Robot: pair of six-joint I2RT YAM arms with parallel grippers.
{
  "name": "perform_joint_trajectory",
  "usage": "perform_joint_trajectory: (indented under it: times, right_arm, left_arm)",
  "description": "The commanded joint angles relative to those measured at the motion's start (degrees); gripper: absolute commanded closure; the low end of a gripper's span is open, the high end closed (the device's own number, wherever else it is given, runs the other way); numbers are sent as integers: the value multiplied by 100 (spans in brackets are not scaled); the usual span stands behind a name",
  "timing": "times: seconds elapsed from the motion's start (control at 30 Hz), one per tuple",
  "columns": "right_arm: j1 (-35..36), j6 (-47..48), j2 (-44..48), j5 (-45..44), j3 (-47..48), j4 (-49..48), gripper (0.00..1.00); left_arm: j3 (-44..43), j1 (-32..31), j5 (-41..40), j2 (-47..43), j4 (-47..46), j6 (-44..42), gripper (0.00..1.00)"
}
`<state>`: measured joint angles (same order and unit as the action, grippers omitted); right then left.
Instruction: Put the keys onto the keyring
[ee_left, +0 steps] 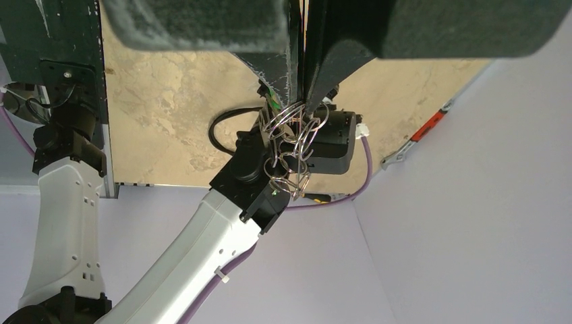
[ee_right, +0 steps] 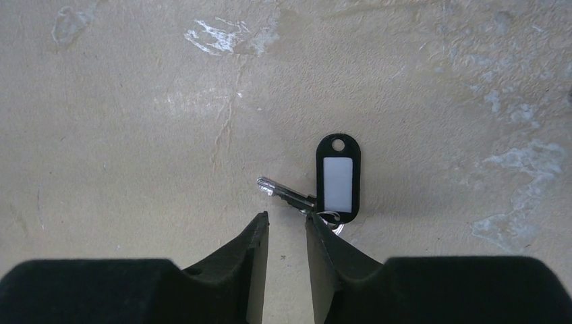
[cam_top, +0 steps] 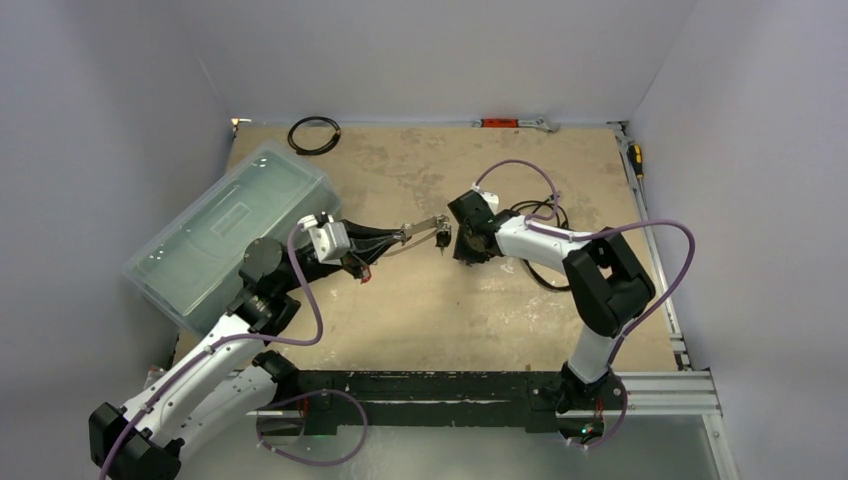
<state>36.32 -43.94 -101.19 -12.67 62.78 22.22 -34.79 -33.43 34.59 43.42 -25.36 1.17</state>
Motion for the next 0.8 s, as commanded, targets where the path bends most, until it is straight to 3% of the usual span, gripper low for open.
perform_joint_trajectory:
  times: [0.0, 0.77]
  right_arm:
    - [49, -59, 206, -350, 239, 207, 69]
    - [124, -68, -61, -474, 134, 99, 73]
  left_arm:
    - [-46, -19, -66, -70, -250, -91, 100]
    - [-72, -58, 66, 26, -206, -290, 100]
